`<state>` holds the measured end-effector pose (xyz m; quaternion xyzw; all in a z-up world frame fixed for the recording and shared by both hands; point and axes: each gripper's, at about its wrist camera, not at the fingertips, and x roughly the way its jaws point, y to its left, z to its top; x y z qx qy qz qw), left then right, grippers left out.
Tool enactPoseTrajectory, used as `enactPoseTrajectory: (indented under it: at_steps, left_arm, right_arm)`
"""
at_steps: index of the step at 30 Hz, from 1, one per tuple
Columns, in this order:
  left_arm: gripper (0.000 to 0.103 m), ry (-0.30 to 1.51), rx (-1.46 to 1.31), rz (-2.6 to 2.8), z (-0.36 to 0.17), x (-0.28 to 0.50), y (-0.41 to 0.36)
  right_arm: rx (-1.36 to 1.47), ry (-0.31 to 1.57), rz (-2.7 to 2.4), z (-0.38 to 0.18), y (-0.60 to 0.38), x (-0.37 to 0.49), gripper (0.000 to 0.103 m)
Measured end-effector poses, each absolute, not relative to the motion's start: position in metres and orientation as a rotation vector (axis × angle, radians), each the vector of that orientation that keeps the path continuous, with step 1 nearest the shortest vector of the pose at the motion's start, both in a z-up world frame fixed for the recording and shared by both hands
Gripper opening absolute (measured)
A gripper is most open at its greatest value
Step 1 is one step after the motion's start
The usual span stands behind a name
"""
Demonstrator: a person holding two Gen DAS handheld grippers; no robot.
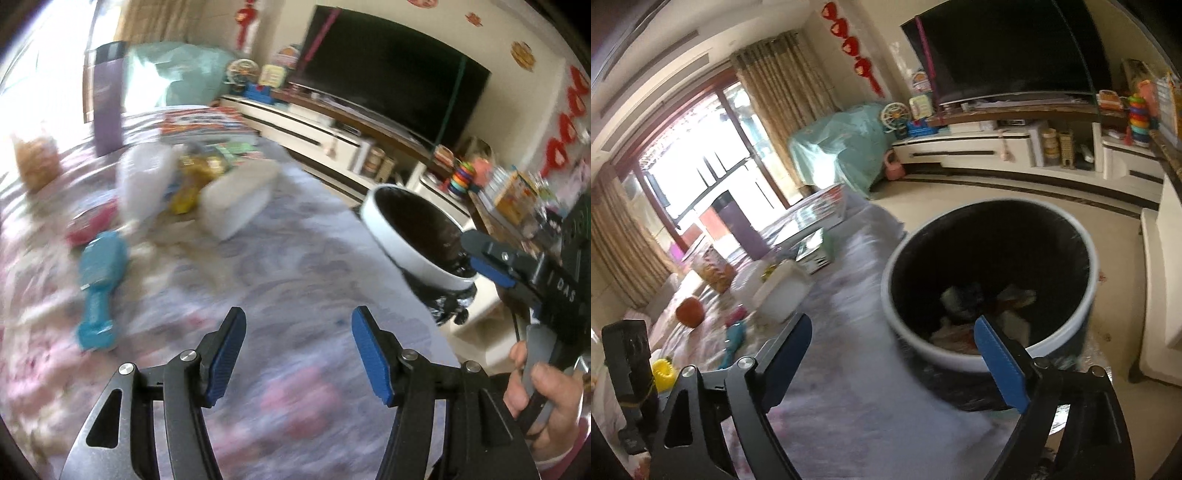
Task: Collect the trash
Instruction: 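Move both tools back over the table toward the remaining trash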
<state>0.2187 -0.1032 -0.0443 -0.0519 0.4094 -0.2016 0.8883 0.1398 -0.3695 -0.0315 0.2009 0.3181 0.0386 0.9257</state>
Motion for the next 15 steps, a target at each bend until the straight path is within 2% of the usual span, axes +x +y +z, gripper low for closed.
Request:
enactPoseTrajectory:
  at_steps: [3, 5, 15]
  left_arm:
    - [0.060, 0.842, -0.117, -0.375, -0.044, 0.206, -0.089]
    - [0.064, 0.835, -0.129, -0.342, -0.044, 0.196, -0.078]
    - [0.065, 0.835, -0.195, -0.212, -0.039, 0.170, -0.039]
  right_arm:
    - [0.412, 0.667, 0.107, -0.036, -0.353, 0.141, 0.093]
    - [0.414, 0.685, 0.137, -0.039, -0.341, 0.144, 0.093]
    - [0.387, 0.720, 0.212, -0.049, -0.290, 0.151, 0.093]
